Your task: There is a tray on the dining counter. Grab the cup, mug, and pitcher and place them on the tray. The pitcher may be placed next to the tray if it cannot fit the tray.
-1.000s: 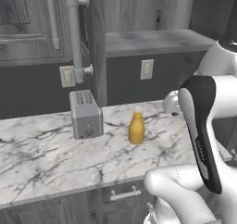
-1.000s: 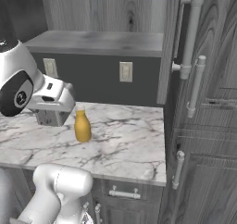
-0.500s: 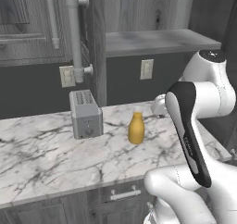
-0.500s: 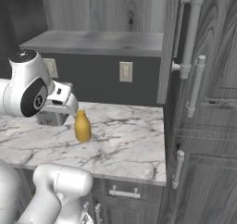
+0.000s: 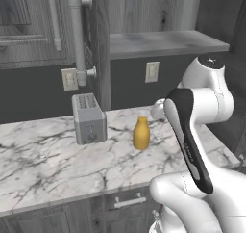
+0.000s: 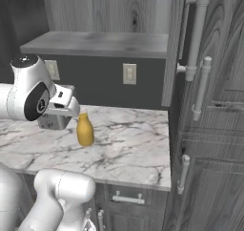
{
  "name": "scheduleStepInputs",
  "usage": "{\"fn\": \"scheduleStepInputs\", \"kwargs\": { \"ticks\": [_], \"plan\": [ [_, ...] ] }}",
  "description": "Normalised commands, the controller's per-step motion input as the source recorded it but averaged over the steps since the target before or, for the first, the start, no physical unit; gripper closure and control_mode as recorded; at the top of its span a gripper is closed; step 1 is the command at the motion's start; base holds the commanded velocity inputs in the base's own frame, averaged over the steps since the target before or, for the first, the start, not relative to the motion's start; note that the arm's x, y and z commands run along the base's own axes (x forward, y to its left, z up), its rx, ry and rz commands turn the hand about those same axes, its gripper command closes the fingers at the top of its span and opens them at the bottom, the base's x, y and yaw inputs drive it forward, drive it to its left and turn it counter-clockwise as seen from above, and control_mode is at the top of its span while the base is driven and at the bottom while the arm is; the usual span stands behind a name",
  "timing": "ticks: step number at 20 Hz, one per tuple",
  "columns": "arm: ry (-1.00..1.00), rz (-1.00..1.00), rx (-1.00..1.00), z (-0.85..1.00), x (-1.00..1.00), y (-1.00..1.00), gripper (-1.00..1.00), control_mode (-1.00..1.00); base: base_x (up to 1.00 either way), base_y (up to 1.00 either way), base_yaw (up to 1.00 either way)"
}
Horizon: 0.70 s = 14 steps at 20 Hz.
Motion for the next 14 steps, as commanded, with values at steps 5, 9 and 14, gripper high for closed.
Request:
{"fn": "scheduleStepInputs", "kwargs": {
  "ticks": [5,9,14],
  "plan": [
    [0.02,0.0,0.0,-0.02,0.24,0.09,-1.0,-1.0,0.0,0.0,0.0],
    [0.01,0.0,0.0,-0.11,0.21,0.0,-1.0,-1.0,0.0,0.0,0.0],
    [0.03,0.0,0.0,-0.1,0.17,0.0,-1.0,-1.0,0.0,0.0,0.0]
  ]
}}
